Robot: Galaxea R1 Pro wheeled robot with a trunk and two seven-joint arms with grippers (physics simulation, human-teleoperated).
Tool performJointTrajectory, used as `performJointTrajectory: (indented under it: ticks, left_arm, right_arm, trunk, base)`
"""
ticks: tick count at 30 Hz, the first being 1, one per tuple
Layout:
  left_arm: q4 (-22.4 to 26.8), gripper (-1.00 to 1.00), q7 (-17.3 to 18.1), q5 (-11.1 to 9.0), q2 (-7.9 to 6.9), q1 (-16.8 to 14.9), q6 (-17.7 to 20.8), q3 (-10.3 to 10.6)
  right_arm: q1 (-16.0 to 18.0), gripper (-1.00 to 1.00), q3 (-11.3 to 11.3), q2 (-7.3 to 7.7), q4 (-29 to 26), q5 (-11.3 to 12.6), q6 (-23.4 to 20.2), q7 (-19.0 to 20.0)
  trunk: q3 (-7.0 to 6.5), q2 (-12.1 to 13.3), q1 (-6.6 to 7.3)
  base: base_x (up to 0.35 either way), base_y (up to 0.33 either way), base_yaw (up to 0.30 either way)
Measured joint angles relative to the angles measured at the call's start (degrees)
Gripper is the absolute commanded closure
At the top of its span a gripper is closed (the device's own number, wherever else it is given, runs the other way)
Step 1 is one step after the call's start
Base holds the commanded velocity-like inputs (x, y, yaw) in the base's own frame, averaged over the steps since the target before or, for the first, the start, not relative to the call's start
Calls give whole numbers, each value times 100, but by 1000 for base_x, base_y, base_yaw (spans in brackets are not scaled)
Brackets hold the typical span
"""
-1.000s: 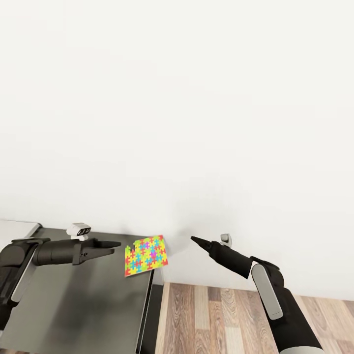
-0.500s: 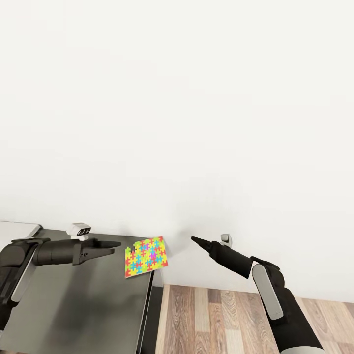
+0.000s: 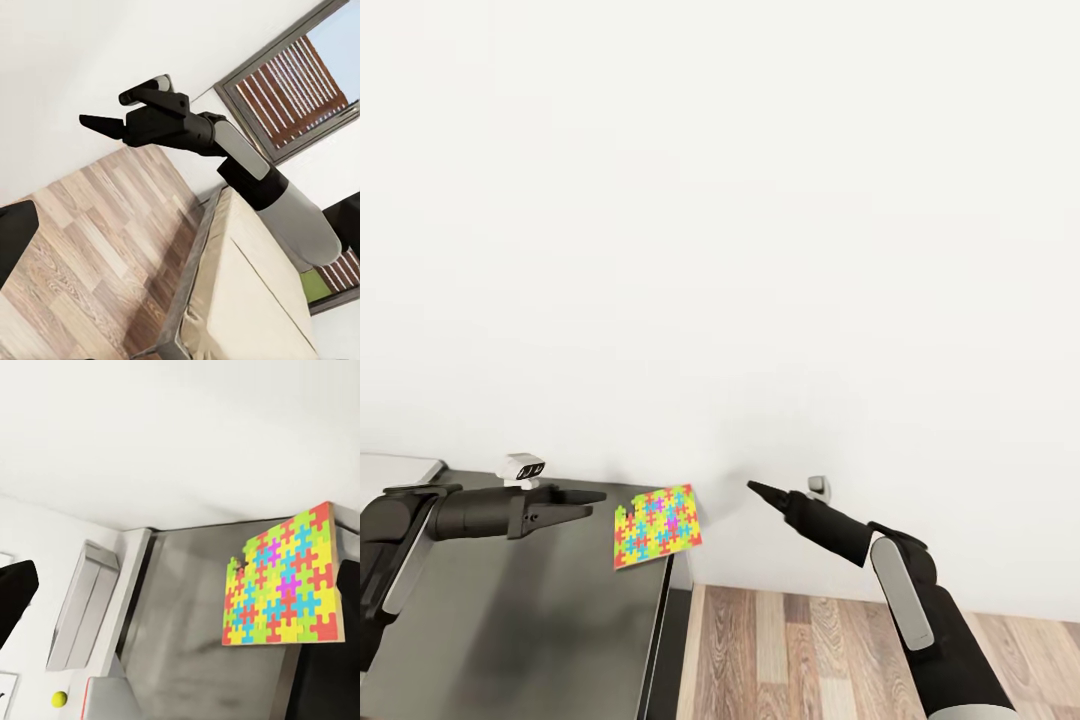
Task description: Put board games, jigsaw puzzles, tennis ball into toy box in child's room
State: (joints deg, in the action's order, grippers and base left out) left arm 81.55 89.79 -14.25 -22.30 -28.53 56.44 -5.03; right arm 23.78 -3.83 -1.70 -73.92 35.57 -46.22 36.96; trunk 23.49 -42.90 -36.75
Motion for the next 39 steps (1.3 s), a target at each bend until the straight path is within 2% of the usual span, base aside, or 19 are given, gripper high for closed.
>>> performJointTrajectory:
  ticks: [9,16,22,27,33,39]
  left_arm:
    - [0,-100,0,0,6,0,7,8]
    - [3,-100,0,0,49,0,0,7]
    - [1,-100,0,0,56,0,0,9]
    - [3,-100,0,0,66,0,0,9]
    - [11,-100,0,0,128,1,0,8]
    - [177,-100,-1,0,139,54,26,13]
  right_arm:
    - [10,-100,-2,-23,569,-40,314,-1]
    - [52,-100,-6,-1,765,-36,329,-1]
    - [114,-100,-10,-45,1105,-40,328,-41]
    - [283,-100,-5,-59,1393,-28,306,-68]
    - [502,-100,-1,-209,1817,-30,298,-98]
    - [545,-100,20,-274,1973,-36,312,-105]
  trunk:
    - [76,-361,-198]
    - [135,-642,-352]
    - [186,-883,-484]
    - [228,-1084,-594]
    - [279,-1325,-725]
    - [329,-1566,-857]
  base:
    - [0,0,0]
    - [0,0,0]
    - [0,0,0]
    - [0,0,35]
    - [0,0,67]
    - [0,0,81]
